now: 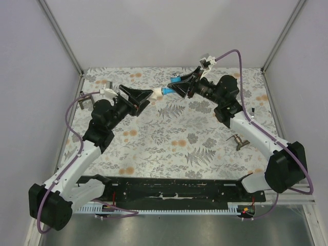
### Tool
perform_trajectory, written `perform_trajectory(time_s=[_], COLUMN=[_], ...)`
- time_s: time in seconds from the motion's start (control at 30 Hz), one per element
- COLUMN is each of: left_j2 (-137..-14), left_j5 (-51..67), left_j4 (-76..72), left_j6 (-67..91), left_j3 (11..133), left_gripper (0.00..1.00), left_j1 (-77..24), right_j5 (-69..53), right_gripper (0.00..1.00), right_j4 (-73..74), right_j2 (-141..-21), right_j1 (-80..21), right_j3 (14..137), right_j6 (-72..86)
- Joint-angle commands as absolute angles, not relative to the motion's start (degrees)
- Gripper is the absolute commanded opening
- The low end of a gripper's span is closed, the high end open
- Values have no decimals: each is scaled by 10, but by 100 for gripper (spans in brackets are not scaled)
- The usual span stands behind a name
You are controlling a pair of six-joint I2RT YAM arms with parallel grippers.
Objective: Install the water faucets
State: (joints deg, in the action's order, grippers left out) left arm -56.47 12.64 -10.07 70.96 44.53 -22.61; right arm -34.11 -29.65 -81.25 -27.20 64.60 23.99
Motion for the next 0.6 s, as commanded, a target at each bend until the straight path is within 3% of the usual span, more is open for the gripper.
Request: perform_trajectory(time_s=[0.0, 0.37, 0.5, 0.57], left_j2=[-576, -627, -644, -651], left_j5=[174, 170, 167, 165], left_j4=[-240, -334, -381, -412], left_j6=[820, 866, 880, 887], left_j3=[450, 450, 450, 447], left_gripper=[89, 88, 78, 68], left_j1=[-226, -248, -257, -261], right_j5=[-328, -327, -329, -327], right_gripper=[0, 0, 0, 0], right_j4=[-419, -490, -496, -497], right_j2=[-798, -820, -826, -828], right_j1=[-272, -281, -286, -287], right_j3=[641, 642, 642, 640], right_j6=[269, 308, 309, 309])
